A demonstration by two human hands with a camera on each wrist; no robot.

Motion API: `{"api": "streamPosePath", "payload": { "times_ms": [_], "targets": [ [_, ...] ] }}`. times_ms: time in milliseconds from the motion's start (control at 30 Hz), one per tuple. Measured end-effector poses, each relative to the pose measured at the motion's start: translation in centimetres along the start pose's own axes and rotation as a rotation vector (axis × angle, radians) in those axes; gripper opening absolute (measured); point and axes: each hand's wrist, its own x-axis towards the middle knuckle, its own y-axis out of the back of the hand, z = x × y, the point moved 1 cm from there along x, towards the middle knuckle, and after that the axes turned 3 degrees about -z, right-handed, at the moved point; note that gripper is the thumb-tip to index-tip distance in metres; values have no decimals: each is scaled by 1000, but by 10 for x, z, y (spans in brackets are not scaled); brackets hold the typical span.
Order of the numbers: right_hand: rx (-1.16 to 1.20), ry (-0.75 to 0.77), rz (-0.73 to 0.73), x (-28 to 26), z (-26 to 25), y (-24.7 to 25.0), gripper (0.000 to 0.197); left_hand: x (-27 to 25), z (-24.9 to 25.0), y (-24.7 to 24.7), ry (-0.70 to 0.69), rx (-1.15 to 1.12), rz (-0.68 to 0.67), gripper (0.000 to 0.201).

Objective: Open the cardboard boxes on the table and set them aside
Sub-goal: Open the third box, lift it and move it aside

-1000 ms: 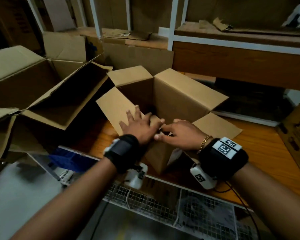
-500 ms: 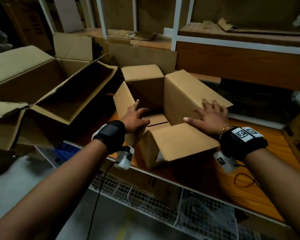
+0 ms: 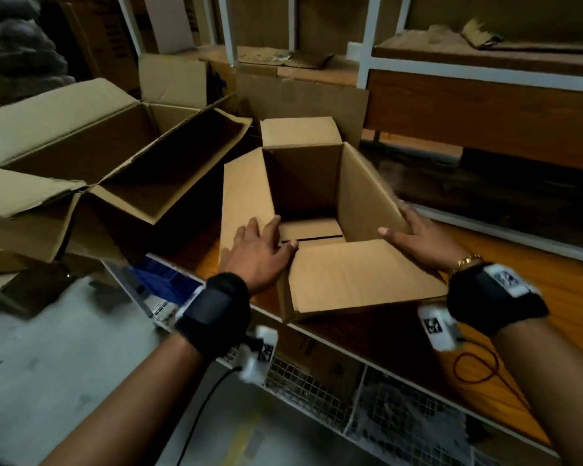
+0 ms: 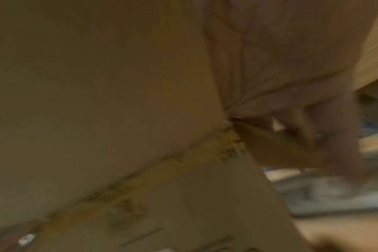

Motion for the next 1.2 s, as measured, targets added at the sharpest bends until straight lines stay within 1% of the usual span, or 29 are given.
{"api": "streamPosePath", "payload": {
  "times_ms": [67, 100, 133, 200, 267, 300, 333, 367, 400, 467, 533, 600, 667, 733, 800, 833, 900, 967, 1033, 1100, 1200],
  "targets": [
    [-157, 13, 249, -11, 8, 0, 66, -21, 2, 4, -6, 86, 182, 60],
    [-206, 6, 309, -14, 9, -1, 59, -30, 3, 5, 4, 99, 217, 58],
    [-234, -11, 320, -15, 11, -1, 57, -32, 5, 5, 15, 102, 205, 58],
    [-260, -62, 220, -12, 15, -3, 61, -32, 5, 2, 50, 99, 121, 64],
    [-175, -49, 116, -6, 19, -3, 64, -28, 5, 0, 76, 68, 31, 73],
    [-56, -25, 59, -6, 17, -3, 63, -27, 6, -1, 66, 18, -7, 75],
    [123, 14, -15, -6, 14, -4, 60, -26, 7, -2, 42, -57, -41, 75],
    [286, 49, -91, -7, 13, -6, 56, -25, 9, -5, 17, -154, -77, 74],
    [399, 80, -136, -7, 12, -9, 51, -22, 11, -8, -5, -285, -97, 71],
    [493, 121, -142, -3, 10, -11, 46, -11, 16, -15, -22, -600, -51, 66],
    [546, 124, -117, 2, 3, -10, 52, -1, 21, -20, 3, -853, 37, 60],
    [611, 100, -87, 0, -4, -12, 59, 7, 22, -18, 49, -1028, 76, 61],
    [669, 109, -70, -11, -12, -17, 65, 9, 16, -8, 46, -1108, 101, 63],
    [665, 178, -34, -24, -23, -20, 68, 3, 5, 7, 1, -1157, 101, 58],
    [659, 245, 45, -37, -42, -13, 69, -4, -8, 25, -54, -1186, 101, 48],
    [631, 273, 89, -43, -53, -5, 70, -7, -14, 36, -82, -1184, 122, 49],
    [582, 348, 171, -55, -80, 11, 73, -10, -27, 67, -163, -1165, 201, 61],
    [566, 440, 227, -64, -112, 27, 75, -9, -45, 105, -266, -1144, 283, 73],
    [529, 514, 276, -71, -149, 38, 75, -11, -65, 140, -340, -1177, 330, 79],
    [494, 588, 317, -74, -190, 43, 76, -16, -88, 176, -427, -1182, 363, 82],
    [487, 641, 334, -78, -250, 41, 79, -22, -127, 220, -506, -1113, 432, 80]
  ]
}}
